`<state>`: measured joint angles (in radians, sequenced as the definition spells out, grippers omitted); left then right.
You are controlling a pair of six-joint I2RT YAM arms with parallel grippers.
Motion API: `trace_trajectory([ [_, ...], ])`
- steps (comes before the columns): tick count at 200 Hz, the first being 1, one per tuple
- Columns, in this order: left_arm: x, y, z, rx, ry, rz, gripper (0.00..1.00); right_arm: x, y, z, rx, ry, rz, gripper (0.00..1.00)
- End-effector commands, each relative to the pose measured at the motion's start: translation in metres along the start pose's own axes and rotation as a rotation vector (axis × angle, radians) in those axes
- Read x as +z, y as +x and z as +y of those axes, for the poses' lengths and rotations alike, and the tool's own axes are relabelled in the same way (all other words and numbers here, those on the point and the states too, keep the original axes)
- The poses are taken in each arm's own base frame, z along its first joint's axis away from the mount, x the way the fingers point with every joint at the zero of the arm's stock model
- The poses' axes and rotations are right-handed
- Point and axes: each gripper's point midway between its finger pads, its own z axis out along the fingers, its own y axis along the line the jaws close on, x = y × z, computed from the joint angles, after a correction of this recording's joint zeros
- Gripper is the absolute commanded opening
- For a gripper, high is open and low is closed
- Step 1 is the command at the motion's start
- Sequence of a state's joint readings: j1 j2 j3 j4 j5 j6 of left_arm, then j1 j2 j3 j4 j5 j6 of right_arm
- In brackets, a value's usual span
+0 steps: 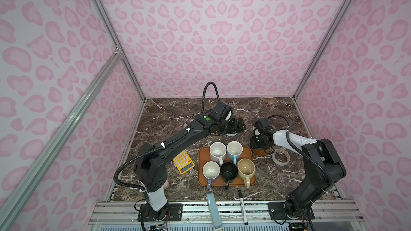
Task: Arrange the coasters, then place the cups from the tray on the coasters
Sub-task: 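Lift the right gripper and move it toward the cork paw-shaped coaster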
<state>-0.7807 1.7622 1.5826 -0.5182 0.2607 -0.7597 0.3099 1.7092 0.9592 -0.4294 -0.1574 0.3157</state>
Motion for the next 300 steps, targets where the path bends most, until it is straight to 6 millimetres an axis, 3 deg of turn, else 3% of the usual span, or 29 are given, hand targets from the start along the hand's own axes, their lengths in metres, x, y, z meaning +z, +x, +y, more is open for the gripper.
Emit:
trace_trajectory([
  [1, 0.002, -0.006, 0.000, 0.002, -0.001, -0.031, 0.98, 0.013, 0.014, 0.000, 0.016, -0.005, 0.067, 0.49],
  [95, -0.002, -0.013, 0.000, -0.007, -0.008, -0.058, 0.98, 0.030, -0.026, 0.022, 0.019, -0.072, 0.057, 0.49],
  [173, -0.002, -0.027, 0.004, -0.023, -0.015, -0.082, 0.98, 0.041, -0.049, 0.017, 0.039, -0.061, 0.063, 0.49],
  [258, 0.001, -0.024, 0.011, -0.032, -0.028, -0.078, 0.98, 0.050, -0.073, 0.008, 0.061, -0.031, 0.065, 0.49],
  [300, 0.002, -0.023, 0.013, -0.034, -0.032, -0.079, 0.98, 0.053, -0.078, 0.012, 0.053, -0.052, 0.061, 0.49],
])
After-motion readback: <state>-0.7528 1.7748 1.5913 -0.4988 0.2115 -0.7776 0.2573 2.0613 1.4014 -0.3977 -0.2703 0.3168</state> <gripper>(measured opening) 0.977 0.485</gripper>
